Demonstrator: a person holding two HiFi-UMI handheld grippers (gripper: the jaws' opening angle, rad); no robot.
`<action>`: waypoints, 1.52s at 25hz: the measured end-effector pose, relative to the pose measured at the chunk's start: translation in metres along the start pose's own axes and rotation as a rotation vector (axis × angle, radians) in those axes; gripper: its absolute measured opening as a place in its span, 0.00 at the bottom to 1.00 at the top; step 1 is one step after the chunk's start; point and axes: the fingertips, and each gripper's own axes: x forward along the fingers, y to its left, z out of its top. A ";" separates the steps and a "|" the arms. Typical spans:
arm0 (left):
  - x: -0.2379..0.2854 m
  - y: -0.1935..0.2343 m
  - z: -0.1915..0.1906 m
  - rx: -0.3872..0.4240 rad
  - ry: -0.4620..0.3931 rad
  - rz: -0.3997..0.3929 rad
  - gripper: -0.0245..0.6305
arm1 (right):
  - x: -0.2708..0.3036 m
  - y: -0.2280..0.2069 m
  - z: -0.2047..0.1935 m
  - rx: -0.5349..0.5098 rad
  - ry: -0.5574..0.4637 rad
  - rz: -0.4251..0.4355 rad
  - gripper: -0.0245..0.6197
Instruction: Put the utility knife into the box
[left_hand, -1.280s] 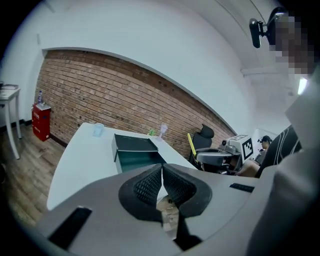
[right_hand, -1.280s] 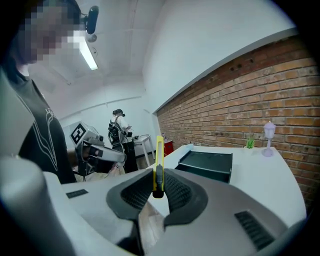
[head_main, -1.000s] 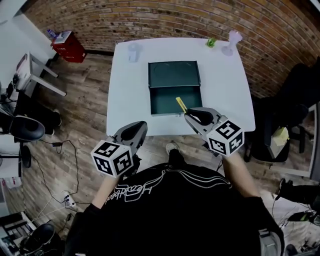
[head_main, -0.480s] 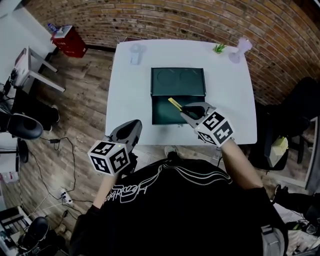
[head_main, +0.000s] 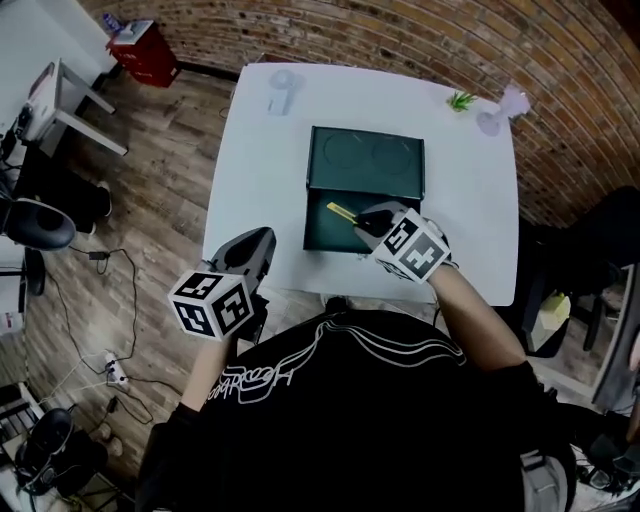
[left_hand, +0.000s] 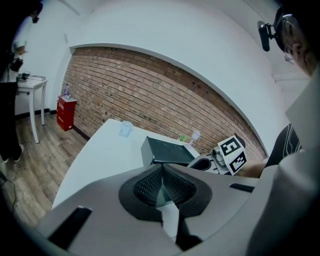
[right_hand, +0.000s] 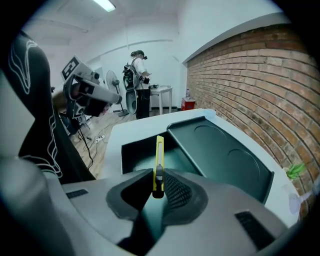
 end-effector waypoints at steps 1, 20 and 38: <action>0.000 0.002 -0.001 -0.005 0.000 0.006 0.09 | 0.006 0.000 -0.001 -0.010 0.023 0.006 0.15; 0.006 0.023 -0.006 -0.057 -0.003 0.055 0.09 | 0.056 -0.002 -0.033 -0.097 0.286 0.089 0.15; -0.029 0.009 0.048 0.044 -0.052 0.012 0.09 | 0.001 0.003 0.000 0.012 0.127 0.039 0.42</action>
